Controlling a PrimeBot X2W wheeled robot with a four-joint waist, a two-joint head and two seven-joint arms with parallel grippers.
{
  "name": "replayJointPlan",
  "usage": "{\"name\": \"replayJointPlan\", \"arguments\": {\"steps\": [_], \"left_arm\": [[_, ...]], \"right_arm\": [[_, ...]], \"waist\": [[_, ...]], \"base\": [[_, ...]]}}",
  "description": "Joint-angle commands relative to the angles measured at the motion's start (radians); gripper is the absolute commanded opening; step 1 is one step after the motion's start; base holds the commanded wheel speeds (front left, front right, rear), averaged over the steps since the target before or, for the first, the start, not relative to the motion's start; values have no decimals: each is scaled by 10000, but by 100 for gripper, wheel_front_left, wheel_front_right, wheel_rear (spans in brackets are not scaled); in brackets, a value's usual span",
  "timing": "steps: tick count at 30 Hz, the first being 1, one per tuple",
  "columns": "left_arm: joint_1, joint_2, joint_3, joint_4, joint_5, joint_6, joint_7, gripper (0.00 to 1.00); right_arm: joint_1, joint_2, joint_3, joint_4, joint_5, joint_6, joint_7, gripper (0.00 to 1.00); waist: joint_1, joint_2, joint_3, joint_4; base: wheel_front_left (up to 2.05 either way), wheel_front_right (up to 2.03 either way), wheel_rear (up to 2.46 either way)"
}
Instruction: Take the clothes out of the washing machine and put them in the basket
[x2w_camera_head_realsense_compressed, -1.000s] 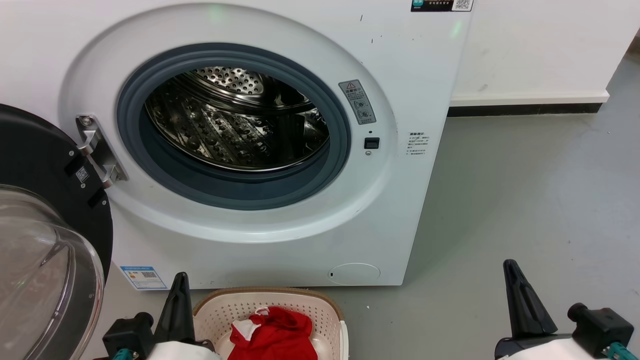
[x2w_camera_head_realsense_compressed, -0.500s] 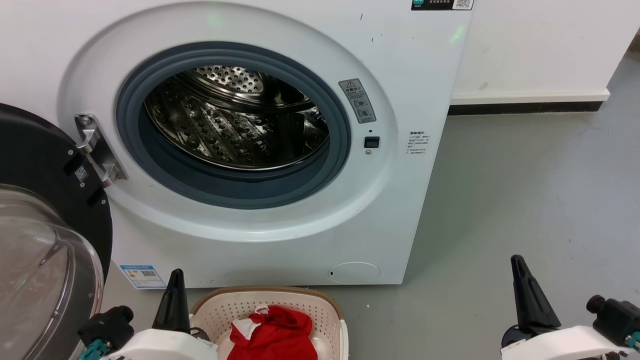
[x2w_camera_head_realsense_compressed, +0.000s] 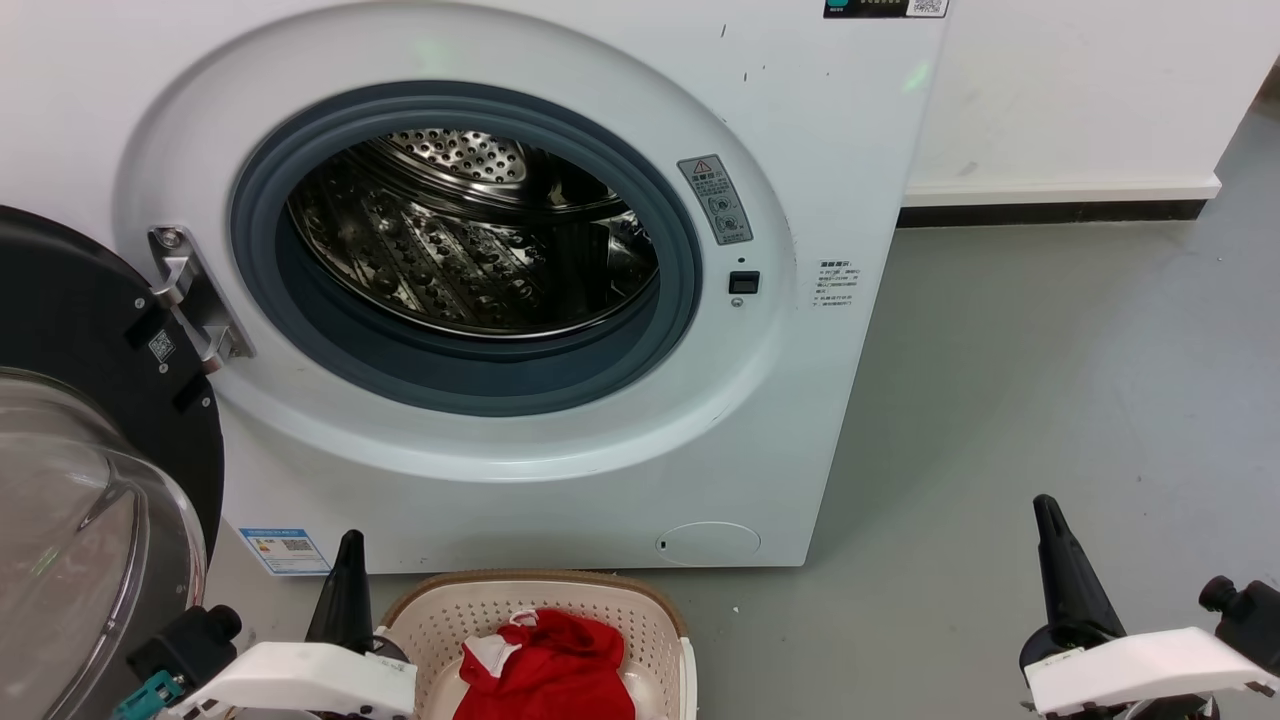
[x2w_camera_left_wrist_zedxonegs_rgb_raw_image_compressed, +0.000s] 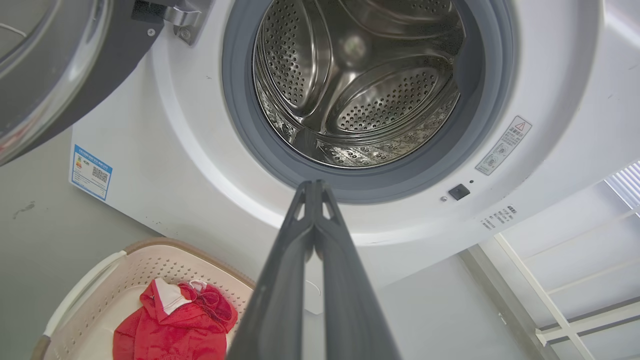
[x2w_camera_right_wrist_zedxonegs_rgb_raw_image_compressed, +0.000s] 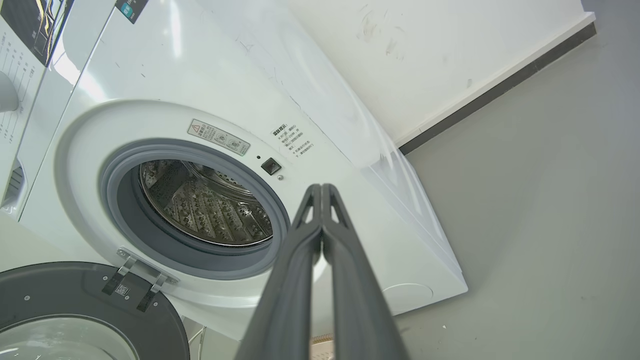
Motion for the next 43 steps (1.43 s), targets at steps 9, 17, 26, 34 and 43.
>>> {"name": "replayJointPlan", "arguments": {"steps": [9,17,26,34,43], "left_arm": [[-482,7,163,69,-1545,-210,383,0],[-613,8,252,195,-2559,-321,622,0],[-745,8,342,322,-3614,-437,877,0],[-858,8,425,426,-4482,-531,1087,0],[-968,7,502,530,-5291,-608,1290,0]], "right_arm": [[-452,-103,-131,142,1577,-1,326,0],[-584,-113,-219,295,2593,-2,561,0],[-743,-117,-316,456,3646,-2,815,0],[-890,-114,-405,592,4497,-2,1022,0],[-988,-104,-499,715,5297,-3,1233,0]], "waist": [[-1,0,27,3],[-1,0,48,6],[-1,0,73,9],[-1,0,94,12],[-1,0,116,15]], "base": [[0,0,0],[0,0,0],[0,0,0],[0,0,0],[0,0,0]]}}
